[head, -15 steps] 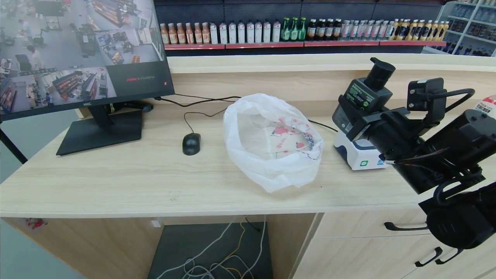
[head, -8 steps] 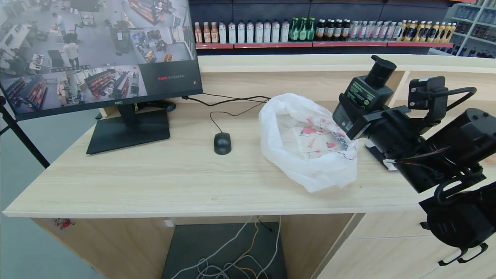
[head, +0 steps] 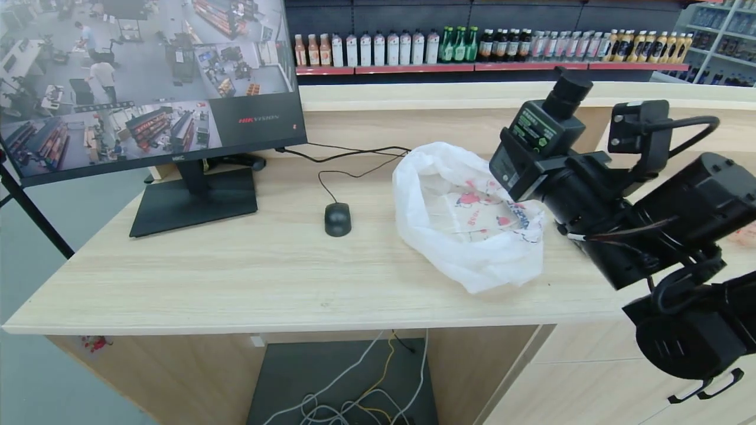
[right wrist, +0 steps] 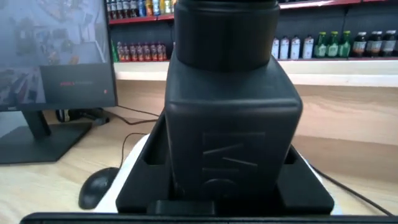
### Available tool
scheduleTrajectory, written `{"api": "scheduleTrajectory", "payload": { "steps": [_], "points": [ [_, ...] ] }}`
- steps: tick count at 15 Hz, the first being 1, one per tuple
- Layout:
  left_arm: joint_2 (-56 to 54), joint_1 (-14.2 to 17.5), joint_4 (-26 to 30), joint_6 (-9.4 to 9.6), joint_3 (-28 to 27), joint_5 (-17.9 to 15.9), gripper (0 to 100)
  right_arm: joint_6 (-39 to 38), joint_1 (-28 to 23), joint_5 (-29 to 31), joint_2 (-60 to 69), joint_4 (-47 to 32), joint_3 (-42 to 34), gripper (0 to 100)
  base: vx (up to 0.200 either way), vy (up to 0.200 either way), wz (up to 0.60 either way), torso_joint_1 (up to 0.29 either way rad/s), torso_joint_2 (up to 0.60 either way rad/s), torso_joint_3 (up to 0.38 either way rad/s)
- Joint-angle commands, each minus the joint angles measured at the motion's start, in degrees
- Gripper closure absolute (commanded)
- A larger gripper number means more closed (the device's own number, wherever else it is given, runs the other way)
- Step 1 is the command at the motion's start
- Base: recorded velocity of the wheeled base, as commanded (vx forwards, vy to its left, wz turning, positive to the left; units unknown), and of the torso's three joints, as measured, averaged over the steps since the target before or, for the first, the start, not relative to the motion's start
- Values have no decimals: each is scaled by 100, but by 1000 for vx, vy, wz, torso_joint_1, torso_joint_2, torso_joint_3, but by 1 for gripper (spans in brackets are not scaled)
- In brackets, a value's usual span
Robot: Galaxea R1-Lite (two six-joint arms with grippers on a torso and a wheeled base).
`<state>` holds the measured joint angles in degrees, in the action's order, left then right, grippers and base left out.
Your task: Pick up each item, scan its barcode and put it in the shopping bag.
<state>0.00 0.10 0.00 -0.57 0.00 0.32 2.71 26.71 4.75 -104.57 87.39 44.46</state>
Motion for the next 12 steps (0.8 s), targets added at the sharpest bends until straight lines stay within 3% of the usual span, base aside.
{"api": "scheduleTrajectory", "payload": {
  "steps": [1,5,9,12],
  "points": [
    [0,-1,0,-4,0,3,0,-7,124,236,-301,-495,731,100,0,0,0,0,0,0],
    [0,-1,0,-4,0,3,0,11,98,272,-450,-1787,1425,100,0,0,0,0,0,0],
    [0,-1,0,-13,0,3,0,28,98,272,-1197,-1884,2163,100,0,0,0,0,0,0],
    [0,-1,0,-13,0,3,0,46,115,272,-1558,-1875,2216,100,0,0,0,0,0,0]
  ]
}}
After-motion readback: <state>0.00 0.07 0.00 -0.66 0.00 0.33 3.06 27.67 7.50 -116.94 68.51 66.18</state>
